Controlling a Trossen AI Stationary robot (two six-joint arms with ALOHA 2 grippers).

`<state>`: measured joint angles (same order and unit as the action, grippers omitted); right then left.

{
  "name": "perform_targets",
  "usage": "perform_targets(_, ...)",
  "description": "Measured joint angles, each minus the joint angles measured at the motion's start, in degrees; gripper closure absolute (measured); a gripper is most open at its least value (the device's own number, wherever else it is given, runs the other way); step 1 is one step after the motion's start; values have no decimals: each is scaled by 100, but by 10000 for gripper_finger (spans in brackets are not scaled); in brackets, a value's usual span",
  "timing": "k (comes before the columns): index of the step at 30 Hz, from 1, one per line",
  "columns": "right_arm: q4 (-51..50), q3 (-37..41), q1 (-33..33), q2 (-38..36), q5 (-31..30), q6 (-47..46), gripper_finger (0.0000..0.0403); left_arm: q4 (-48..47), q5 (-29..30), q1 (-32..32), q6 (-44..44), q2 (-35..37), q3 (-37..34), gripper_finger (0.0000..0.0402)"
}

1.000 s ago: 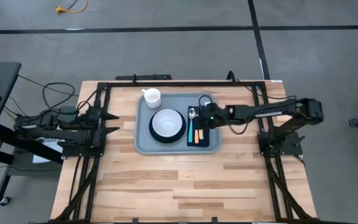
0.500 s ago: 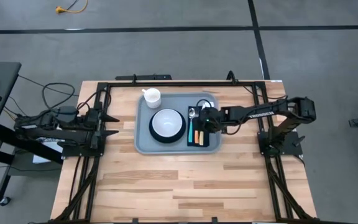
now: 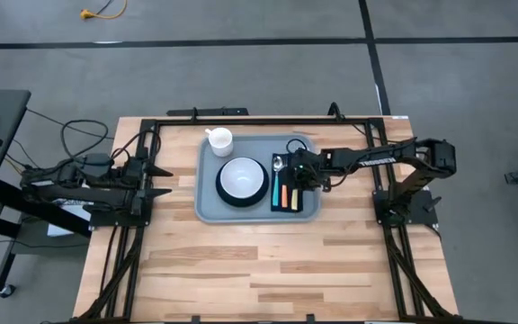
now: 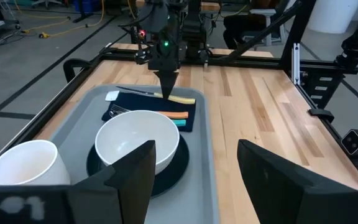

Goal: Set up tray
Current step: Put the yellow knife on top of the black napkin to the right of the orange fork

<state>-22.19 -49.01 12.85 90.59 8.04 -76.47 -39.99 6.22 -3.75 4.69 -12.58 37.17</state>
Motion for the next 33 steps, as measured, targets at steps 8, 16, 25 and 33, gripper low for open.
perform_targets(8,-50,13,150,200,24,312,376,0,0,1,-2,0,0,187)
perform_targets(16,-134,-393,155,794,107,718,376,3,6,-1,-63,0,2,187)
perform_targets(25,-859,-1009,349,1197,150,1003,376,0,11,-4,-61,-2,2,187)
perform_targets(33,-922,-1029,348,1172,93,901,374,2,11,-4,-59,-2,2,187)
